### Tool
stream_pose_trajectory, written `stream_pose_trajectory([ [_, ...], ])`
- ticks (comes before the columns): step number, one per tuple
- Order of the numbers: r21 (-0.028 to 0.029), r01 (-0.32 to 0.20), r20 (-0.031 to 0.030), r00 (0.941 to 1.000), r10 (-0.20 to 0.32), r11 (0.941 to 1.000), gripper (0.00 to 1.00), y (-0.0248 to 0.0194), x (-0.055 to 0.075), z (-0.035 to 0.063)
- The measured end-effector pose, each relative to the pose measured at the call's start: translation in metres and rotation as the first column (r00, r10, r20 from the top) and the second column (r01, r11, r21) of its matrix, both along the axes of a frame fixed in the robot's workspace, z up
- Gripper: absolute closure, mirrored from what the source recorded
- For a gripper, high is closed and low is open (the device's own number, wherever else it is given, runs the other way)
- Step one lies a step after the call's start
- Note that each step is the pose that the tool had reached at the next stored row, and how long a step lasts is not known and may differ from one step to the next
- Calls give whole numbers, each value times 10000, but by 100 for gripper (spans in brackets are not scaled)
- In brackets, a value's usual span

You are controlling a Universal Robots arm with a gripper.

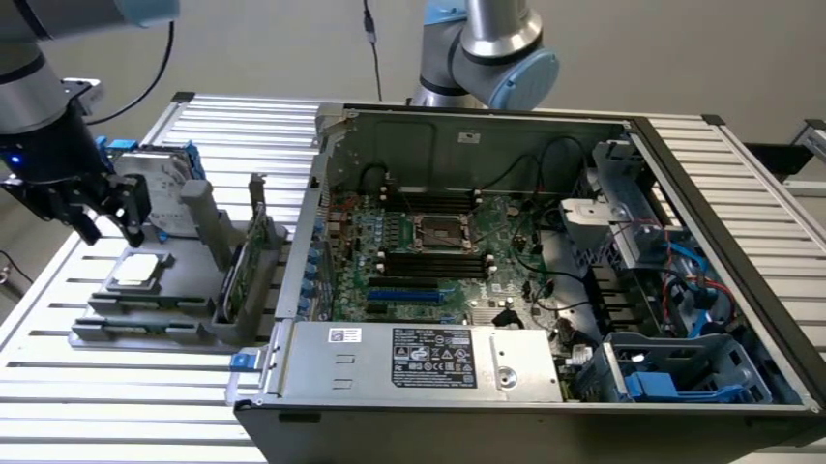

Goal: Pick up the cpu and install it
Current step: 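Pick up the cpu and move it towards the insertion slot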

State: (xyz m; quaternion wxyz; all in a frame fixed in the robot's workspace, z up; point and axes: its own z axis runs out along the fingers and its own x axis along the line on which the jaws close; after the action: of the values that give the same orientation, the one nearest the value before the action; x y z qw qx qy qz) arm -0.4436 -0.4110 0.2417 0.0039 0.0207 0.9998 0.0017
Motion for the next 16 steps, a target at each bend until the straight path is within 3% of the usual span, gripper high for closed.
stream_pose_trajectory([
  [16, 0, -22, 0, 10000, 22, 10000, 40, -18, 50, -291],
])
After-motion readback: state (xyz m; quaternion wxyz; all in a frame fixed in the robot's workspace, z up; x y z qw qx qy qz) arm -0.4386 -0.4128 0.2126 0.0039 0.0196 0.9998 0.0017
